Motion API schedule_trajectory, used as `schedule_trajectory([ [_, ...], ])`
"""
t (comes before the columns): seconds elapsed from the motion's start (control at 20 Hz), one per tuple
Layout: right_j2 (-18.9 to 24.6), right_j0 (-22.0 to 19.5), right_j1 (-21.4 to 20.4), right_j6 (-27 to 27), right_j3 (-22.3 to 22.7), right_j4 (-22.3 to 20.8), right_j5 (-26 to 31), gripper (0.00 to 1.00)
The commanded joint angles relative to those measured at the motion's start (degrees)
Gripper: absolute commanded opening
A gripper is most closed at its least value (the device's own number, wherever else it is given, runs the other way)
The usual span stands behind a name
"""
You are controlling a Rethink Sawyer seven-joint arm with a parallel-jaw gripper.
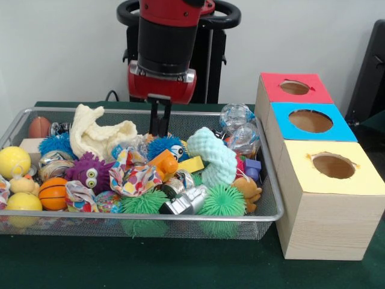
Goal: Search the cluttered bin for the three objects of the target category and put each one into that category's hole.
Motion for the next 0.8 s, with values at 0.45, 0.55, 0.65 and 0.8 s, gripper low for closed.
schedule_trajectory([
  [0.45,3.01,-1.15,7.13,7.06,-3.11,0.81,-0.11,1.0],
  [0.55,2.42,-0.72,6.94,7.11,-4.06,0.72,0.7,1.0],
  [0.65,2.68,-0.78,7.75,7.24,-4.69,1.14,1.04,1.0],
  [0.8,3.95,-1.53,9.21,6.71,-5.15,1.56,0.38,1.0],
])
